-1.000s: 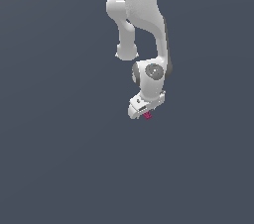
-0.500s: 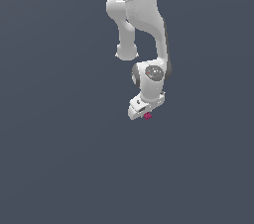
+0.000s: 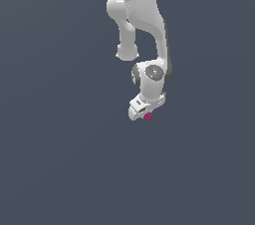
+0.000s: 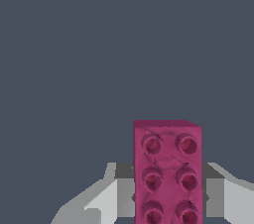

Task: Pick up the object and move it to a goal position.

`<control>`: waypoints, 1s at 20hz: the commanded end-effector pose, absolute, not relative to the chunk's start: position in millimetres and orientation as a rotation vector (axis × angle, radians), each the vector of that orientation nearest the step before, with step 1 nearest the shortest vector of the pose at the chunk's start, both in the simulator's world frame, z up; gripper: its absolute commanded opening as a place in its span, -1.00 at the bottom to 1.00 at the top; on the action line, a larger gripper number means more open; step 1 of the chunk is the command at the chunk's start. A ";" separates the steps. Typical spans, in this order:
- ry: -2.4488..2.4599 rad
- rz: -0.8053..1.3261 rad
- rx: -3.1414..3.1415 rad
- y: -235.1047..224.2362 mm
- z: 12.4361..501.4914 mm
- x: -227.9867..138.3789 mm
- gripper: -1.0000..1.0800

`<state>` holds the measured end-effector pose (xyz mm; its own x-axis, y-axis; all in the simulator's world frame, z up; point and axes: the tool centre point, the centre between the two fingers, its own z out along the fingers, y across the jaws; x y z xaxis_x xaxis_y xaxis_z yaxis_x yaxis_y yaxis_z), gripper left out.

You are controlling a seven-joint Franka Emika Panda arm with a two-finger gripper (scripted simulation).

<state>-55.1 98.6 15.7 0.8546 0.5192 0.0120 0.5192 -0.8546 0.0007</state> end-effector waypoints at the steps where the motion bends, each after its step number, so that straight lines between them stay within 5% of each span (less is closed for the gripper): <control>1: -0.860 -0.041 -3.016 96.9 20.3 -50.8 -1.00; 20: -1.109 -0.445 -2.842 71.8 108.5 16.4 -1.00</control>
<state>10.8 74.2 99.6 0.7178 0.6445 0.2634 0.6589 -0.7511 0.0423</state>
